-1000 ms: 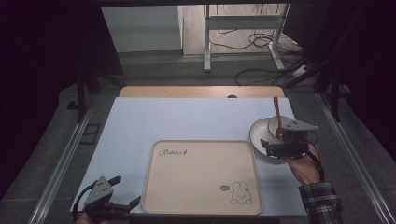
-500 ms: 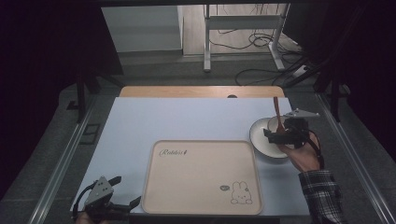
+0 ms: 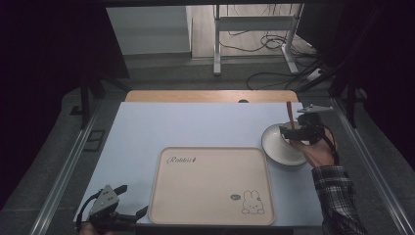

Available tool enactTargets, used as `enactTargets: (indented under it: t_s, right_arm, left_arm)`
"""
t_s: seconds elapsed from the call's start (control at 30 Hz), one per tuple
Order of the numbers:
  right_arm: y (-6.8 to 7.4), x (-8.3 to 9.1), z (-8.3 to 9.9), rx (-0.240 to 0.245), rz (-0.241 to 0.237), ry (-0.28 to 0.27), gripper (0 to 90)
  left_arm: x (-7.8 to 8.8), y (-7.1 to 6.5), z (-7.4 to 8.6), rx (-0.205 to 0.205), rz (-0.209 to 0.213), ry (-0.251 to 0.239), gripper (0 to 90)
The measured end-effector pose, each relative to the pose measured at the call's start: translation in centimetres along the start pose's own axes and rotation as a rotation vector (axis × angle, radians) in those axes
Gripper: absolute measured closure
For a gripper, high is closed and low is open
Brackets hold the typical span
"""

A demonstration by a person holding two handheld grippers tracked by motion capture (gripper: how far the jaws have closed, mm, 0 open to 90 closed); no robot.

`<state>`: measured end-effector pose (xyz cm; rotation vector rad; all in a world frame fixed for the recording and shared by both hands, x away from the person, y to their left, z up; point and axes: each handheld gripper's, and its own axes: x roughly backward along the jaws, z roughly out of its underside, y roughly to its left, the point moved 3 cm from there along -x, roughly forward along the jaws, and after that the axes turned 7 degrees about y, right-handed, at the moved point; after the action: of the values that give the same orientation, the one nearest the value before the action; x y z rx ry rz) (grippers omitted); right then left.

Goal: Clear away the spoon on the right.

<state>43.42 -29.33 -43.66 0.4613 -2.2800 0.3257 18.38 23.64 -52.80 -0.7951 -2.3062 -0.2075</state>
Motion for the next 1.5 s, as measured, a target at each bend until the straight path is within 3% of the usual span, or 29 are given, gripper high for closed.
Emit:
enactTargets:
  t_s: [0.43, 1.03, 1.07, 1.1, 1.17, 1.5]
  right_arm:
    - [-1.8, -1.8, -1.8, 0.008, 0.069, 0.032, 50.3]
    - [-3.9, -5.9, -2.7, -0.040, 0.127, 0.112, 60.2]
    - [-3.8, -6.1, -2.7, -0.042, 0.133, 0.116, 63.0]
    - [-3.8, -6.4, -2.5, -0.043, 0.133, 0.118, 71.8]
    - [-3.7, -6.5, -2.5, -0.040, 0.118, 0.122, 78.0]
    - [-3.1, -5.2, -3.3, -0.011, 0.094, 0.110, 78.8]
  left_arm:
    - [0.0, 0.0, 0.0, -0.003, 0.000, 0.002, 0.0]
    - [0.0, -0.1, 0.0, -0.009, 0.000, 0.005, 0.0]
    - [0.0, -0.1, 0.0, -0.010, 0.000, 0.005, 0.0]
    - [0.0, 0.0, 0.0, -0.009, 0.000, 0.004, 0.0]
    - [0.0, 0.0, 0.0, -0.009, 0.000, 0.004, 0.0]
    - [-0.1, -0.1, 0.0, -0.011, -0.001, 0.006, 0.1]
